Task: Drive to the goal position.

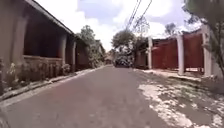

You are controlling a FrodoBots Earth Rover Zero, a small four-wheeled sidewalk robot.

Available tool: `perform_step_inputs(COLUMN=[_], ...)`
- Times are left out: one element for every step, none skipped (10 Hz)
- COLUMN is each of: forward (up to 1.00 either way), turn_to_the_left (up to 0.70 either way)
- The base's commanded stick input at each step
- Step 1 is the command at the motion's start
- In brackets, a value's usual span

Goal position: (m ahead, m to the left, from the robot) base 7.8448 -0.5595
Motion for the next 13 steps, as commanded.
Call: perform_step_inputs(forward=[1.0, 1.0, 1.0, 1.0, 1.0, 1.0, 1.0, 1.0, 1.0, 1.0, 1.0, 1.0, 1.0], turn_to_the_left=[0.0, 0.0, 0.0, 0.0, 0.0, 0.0, 0.0, 0.0, 0.0, 0.0, 0.0, 0.0, 0.0])
